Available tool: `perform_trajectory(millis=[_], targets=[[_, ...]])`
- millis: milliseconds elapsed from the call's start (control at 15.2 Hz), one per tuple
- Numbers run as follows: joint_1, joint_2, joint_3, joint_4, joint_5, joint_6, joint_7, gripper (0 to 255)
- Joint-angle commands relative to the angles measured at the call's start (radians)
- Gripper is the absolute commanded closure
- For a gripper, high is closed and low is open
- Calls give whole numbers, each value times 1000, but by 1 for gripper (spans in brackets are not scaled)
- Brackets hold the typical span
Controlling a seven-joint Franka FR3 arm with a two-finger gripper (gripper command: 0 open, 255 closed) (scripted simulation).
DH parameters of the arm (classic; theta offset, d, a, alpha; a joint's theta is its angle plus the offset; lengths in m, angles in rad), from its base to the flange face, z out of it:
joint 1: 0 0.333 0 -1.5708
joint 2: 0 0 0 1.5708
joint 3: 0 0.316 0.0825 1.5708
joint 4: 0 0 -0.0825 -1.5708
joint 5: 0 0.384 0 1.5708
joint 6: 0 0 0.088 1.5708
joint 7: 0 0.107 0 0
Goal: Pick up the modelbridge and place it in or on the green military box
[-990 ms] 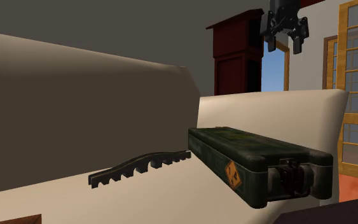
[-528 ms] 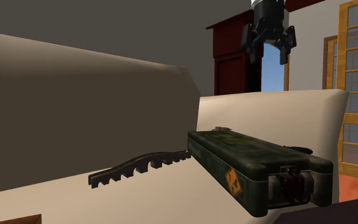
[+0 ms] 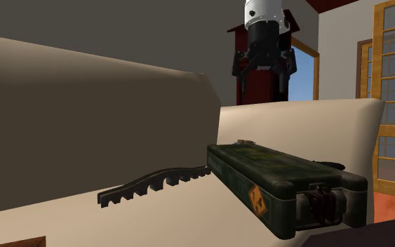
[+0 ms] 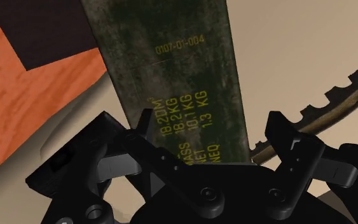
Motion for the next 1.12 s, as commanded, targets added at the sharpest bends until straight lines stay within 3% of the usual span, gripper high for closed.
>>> perform_trajectory(millis=[0, 330, 594, 792, 1056], targets=[[-4, 40, 50, -4, 28, 49, 88, 0], [-26, 183, 182, 28, 66, 176, 305, 0], [-61, 331, 285, 83, 51, 277, 492, 0], [-93, 461, 358, 140, 0, 348, 647, 0], [-118, 660, 425, 237, -133, 424, 884, 0]])
